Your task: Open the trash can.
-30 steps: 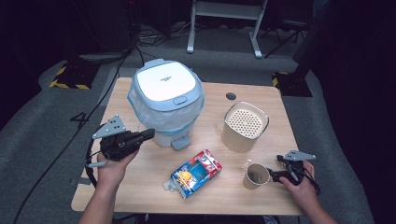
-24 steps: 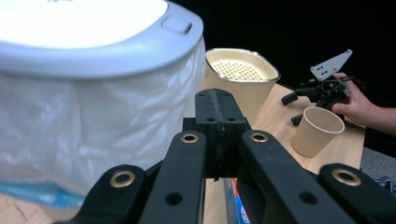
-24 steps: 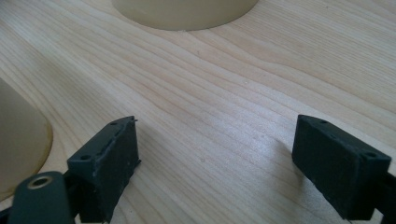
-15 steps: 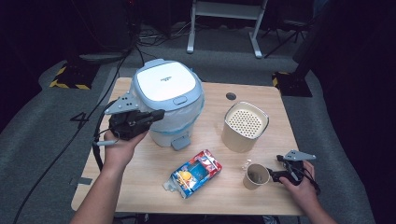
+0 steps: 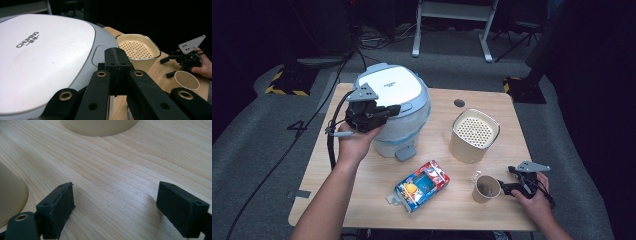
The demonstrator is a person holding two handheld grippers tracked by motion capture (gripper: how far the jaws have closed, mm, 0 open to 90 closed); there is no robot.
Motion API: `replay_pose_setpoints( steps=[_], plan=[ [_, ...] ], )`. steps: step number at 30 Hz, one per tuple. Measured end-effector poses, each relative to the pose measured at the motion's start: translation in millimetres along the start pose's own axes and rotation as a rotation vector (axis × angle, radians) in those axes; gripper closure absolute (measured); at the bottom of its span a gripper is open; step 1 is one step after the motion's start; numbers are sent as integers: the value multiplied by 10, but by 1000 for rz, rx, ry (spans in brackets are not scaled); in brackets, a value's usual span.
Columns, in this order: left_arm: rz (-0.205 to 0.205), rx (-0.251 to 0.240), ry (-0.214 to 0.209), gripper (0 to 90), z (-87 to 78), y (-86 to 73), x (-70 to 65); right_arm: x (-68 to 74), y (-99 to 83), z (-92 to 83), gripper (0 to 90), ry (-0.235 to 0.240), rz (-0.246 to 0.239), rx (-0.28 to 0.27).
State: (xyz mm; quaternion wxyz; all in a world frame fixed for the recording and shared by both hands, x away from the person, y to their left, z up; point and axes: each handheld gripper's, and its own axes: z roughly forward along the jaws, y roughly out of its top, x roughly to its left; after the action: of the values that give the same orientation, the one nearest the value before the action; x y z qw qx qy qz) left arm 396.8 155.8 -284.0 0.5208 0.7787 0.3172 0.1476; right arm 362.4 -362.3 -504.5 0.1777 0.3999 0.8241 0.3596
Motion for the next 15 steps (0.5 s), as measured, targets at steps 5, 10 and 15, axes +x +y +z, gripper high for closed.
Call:
replay_pose_setpoints(
  steps=[5, 10, 15],
  plan=[
    [-19, 6, 6, 900, 96, 33, 20, 0, 0, 1, 146, -1, 0, -1],
    [-18, 30, 36, 900, 170, 75, -13, 1, 0, 1, 146, -1, 1, -1],
    [-12, 59, 67, 900, 208, 114, -53, 1, 0, 1, 146, -1, 1, -1]
  ],
)
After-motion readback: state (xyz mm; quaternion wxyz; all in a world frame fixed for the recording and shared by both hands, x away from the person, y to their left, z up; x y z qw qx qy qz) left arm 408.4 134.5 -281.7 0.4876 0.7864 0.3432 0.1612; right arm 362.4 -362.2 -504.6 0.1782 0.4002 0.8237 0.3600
